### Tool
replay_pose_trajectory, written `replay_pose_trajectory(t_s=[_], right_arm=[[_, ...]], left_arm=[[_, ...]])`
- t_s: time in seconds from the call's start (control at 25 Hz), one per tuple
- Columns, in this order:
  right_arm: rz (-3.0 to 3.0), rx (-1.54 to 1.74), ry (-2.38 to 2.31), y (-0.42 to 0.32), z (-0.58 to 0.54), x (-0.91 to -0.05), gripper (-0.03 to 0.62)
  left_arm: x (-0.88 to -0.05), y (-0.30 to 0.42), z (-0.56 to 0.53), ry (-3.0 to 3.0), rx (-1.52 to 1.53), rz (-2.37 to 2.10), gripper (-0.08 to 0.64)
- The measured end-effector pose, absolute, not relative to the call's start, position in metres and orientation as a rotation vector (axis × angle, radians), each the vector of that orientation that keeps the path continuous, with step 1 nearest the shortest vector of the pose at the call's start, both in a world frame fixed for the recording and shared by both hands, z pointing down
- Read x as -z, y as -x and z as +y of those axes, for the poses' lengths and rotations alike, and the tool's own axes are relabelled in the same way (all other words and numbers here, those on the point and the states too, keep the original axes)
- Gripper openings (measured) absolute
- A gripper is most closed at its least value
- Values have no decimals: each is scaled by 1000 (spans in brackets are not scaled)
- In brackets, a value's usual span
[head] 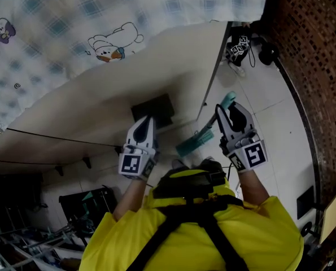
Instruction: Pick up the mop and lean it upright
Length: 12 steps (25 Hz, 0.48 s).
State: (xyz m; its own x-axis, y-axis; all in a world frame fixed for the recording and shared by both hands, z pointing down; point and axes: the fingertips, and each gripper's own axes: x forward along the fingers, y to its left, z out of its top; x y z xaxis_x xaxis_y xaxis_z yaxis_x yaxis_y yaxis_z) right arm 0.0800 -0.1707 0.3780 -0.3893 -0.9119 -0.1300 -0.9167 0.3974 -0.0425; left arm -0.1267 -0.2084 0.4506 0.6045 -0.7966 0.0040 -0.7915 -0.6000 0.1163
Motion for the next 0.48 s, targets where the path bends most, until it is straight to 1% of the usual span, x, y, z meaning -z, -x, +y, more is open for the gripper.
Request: replay_pose_trajectory(t_s=[0.12,0.24,0.36,0.48], right_arm=[[2520,-41,1648,-80,-170,-380,112],[2536,-6,1679,-81,-176,-400,112],[2553,81,1713,-75,-189,-440,112],[2613,142,1734,-66,-205,-507,112]], left_arm=[[-450,126,-206,-2721,47,-1350,0],[-453,125,-206,-2732,46,-1341,0],[-460,127,-204,-2717,26,-1338,0],[-468,129,-199,-2705,19,-1338,0]])
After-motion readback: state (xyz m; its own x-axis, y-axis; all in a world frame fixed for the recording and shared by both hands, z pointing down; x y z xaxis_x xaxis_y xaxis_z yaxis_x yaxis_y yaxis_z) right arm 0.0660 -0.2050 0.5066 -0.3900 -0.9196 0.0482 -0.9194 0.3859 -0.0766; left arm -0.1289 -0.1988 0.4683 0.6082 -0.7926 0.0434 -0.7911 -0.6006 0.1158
